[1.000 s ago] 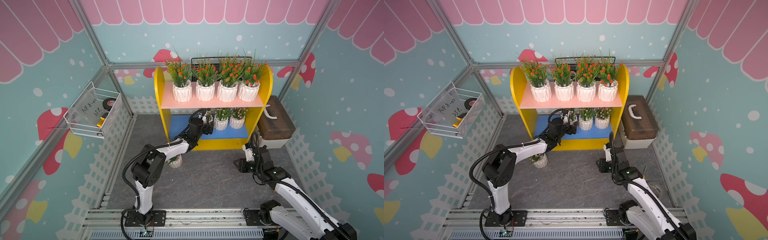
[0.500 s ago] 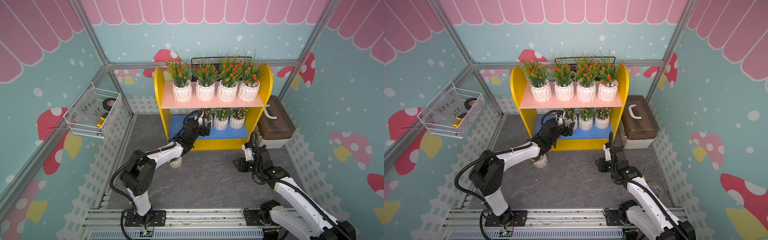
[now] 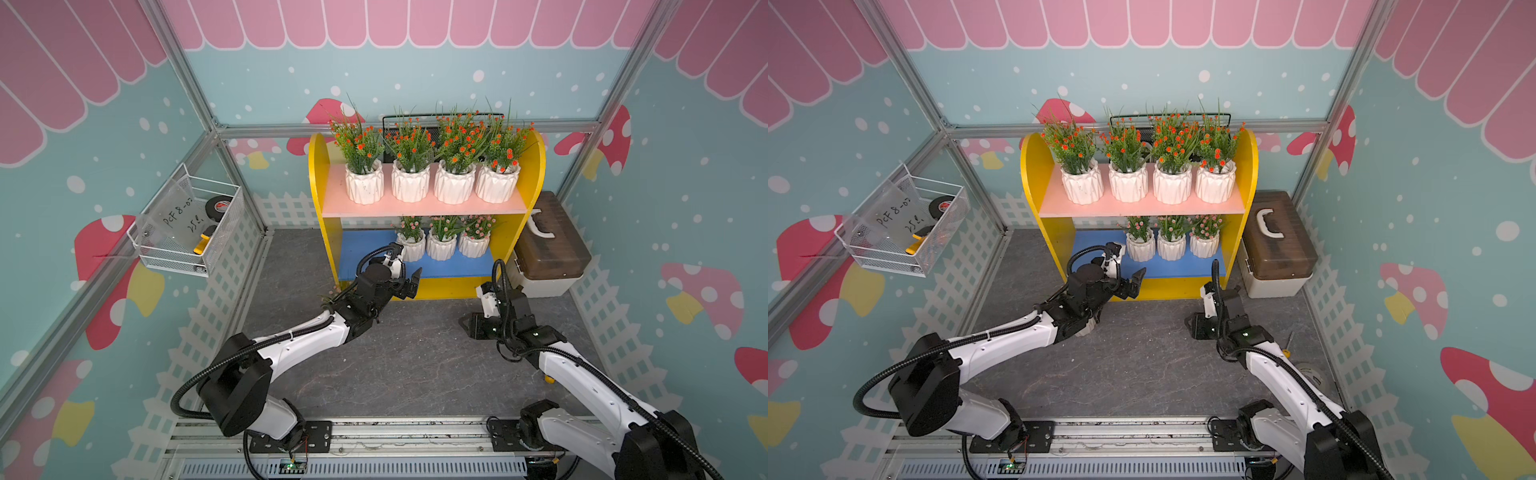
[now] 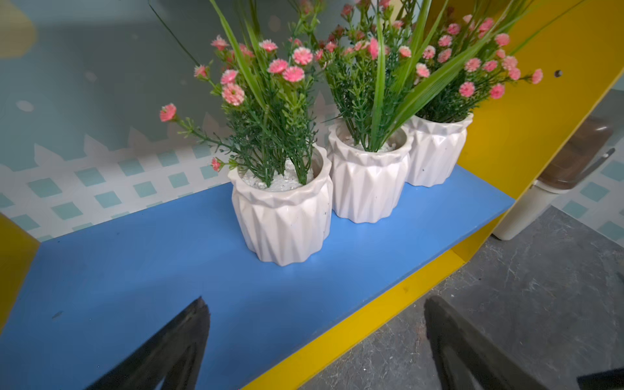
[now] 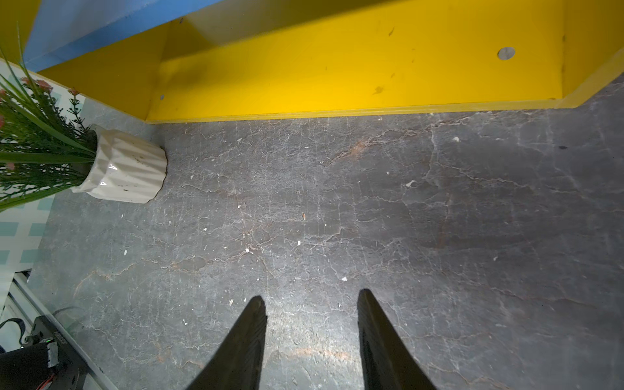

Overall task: Place the baby's breath potted plants on the rack by color
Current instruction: Place the baby's breath potted plant on the rack, then pick up the baby's breath potted plant from the center of the board.

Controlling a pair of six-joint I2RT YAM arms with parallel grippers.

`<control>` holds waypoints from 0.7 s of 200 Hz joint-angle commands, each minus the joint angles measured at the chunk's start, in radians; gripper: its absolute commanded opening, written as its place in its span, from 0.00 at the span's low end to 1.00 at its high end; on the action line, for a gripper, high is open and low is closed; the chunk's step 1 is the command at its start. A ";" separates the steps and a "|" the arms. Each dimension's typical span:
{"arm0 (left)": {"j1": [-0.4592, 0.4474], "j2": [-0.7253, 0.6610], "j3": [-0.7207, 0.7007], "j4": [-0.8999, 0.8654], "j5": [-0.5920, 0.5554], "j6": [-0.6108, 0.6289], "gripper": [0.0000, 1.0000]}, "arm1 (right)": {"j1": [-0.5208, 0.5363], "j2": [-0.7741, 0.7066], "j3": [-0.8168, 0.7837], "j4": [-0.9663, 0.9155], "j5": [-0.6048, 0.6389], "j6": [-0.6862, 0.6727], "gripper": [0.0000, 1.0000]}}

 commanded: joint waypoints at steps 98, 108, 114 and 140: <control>-0.049 -0.508 -0.234 -0.407 -0.126 -0.164 0.97 | 0.272 0.285 0.155 0.242 0.104 0.096 0.42; -0.049 -0.557 -0.248 -0.450 -0.144 -0.181 0.97 | 0.290 0.316 0.168 0.273 0.113 0.113 0.41; -0.049 -0.588 -0.252 -0.480 -0.160 -0.192 0.97 | 0.299 0.338 0.176 0.296 0.114 0.124 0.41; -0.051 -0.711 -0.260 -0.592 -0.230 -0.231 0.97 | 0.353 0.433 0.223 0.379 0.152 0.169 0.39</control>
